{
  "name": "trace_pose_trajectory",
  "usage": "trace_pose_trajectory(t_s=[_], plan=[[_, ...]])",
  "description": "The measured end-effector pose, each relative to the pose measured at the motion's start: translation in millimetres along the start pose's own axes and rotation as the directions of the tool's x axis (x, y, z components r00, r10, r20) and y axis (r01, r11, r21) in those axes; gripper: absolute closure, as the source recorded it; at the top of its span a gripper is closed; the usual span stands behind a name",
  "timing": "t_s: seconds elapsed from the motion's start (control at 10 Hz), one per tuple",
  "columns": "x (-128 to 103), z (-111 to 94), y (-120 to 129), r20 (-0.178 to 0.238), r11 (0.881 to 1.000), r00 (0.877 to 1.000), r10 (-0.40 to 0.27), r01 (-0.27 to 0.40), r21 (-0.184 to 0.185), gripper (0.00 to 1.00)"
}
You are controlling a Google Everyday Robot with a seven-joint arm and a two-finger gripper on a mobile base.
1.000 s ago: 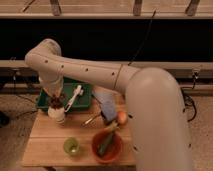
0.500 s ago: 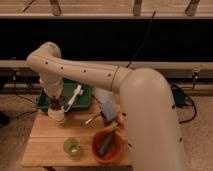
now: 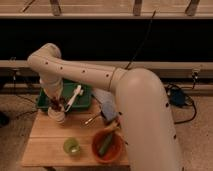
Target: Place grapes in paper cup
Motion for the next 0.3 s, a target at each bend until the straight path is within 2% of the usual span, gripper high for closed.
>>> trace_pose_trajectory(t_s=[0.3], plan=[[0.4, -0.1, 0.7, 0.000, 1.000, 1.000, 0.001, -0.001, 0.000, 0.27]])
